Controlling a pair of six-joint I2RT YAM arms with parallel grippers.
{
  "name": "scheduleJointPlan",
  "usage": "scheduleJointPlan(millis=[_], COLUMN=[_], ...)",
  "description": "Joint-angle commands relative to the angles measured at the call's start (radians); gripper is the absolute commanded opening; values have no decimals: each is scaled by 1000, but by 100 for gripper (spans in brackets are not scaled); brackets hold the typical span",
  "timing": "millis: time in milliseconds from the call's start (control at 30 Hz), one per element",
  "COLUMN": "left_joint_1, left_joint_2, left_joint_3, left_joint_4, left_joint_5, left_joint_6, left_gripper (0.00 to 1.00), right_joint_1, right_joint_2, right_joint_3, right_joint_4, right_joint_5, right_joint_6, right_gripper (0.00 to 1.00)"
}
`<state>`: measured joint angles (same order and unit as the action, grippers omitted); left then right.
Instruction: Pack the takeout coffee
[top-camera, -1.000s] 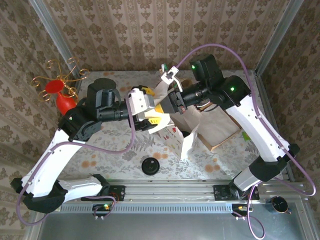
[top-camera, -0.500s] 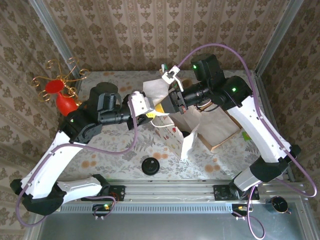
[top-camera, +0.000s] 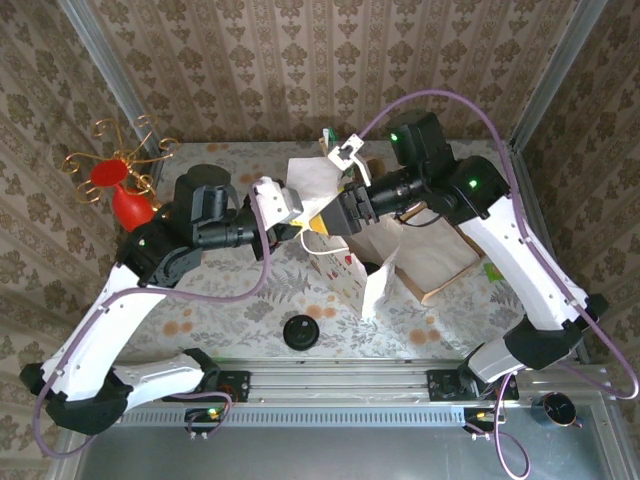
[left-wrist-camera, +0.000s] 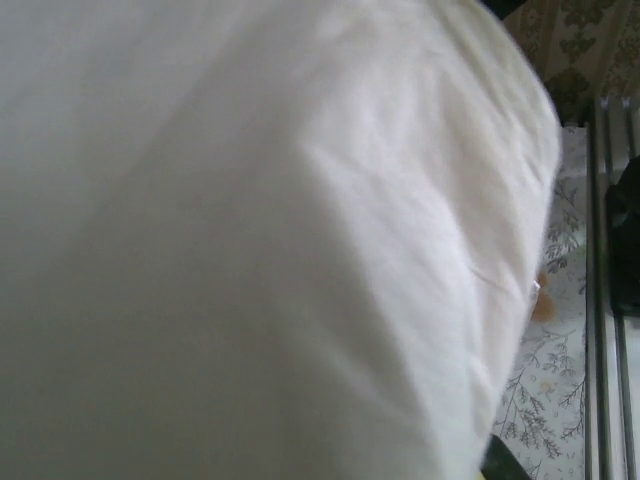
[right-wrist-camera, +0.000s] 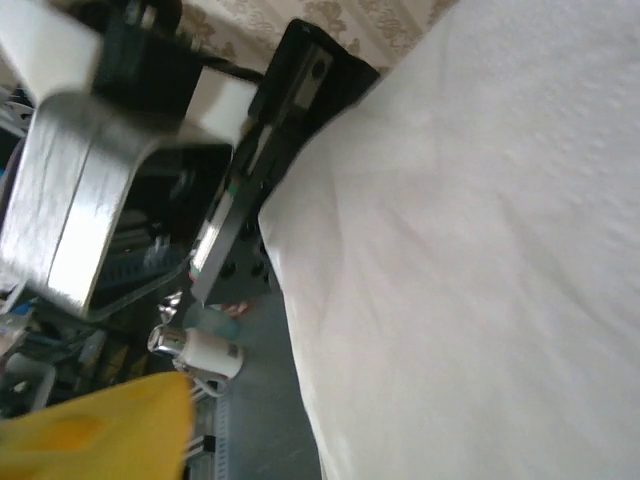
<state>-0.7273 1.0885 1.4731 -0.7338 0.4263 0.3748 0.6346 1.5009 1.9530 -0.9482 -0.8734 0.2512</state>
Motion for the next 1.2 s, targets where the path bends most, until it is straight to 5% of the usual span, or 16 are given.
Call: scheduleJointPlan(millis=[0,167,367,867,1167], left_joint_1=[65,130,132,92,136], left_joint_2=[-10,6,62,99,65], left_joint_3=[-4,9,75,138,97], left_joint_4=[23,-27,-153,-250,-125], left_joint_5=[130,251,326,377,409], left_joint_6=[-95,-131,-96,-44,-111], left_gripper=[0,0,0,0,0], right_joint_1=[-33,-51,-49,-46,-18], right_joint_2=[-97,-292,-432,-53,-74], right_joint_3=[-23,-182,-407,-72,-156], right_joint_4=[-74,63,470,369,294], right_joint_5=[176,402,243,-49,-83], right_joint_6=[-88,-214,-398,-451,-442], right_gripper=[100,100,100,100,99])
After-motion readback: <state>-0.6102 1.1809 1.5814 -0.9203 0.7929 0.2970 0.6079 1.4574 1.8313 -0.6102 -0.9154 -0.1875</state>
